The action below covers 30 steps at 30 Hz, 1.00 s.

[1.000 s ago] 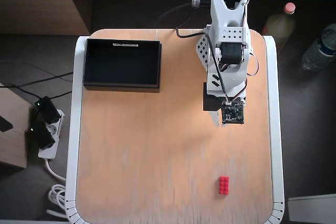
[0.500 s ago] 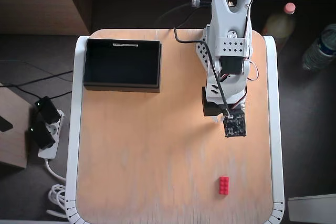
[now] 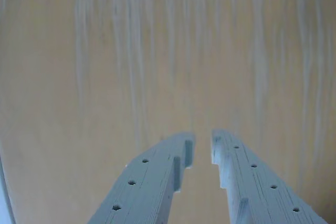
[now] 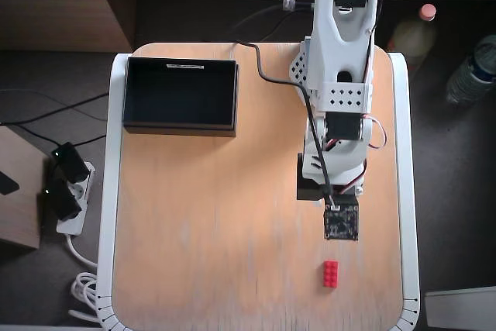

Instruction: Grasp a lego block and put it in the bin.

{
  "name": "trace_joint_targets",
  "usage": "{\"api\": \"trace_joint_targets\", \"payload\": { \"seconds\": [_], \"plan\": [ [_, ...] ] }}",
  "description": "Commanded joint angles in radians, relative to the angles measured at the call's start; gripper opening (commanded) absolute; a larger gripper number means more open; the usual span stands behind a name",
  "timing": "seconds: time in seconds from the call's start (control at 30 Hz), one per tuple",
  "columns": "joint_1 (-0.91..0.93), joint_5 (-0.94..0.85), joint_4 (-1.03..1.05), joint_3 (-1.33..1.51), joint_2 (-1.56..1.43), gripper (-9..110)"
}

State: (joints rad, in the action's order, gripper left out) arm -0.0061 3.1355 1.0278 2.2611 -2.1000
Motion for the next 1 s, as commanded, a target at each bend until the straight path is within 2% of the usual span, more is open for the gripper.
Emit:
{"api": "trace_joint_targets", "payload": {
  "seconds": [0.0, 0.47, 0.63, 0.7, 0.97],
  "plan": [
    [0.008, -0.023, -0.029, -0.209, 0.098, 4],
    [-0.009, -0.112, -0.029, -0.506, 0.411, 13],
    [-0.011, -0.126, -0.029, -0.549, 0.480, 19],
    [-0.011, -0.120, -0.029, -0.572, 0.511, 25],
    [-0.012, -0.144, -0.035, -0.719, 0.629, 25]
  ]
}}
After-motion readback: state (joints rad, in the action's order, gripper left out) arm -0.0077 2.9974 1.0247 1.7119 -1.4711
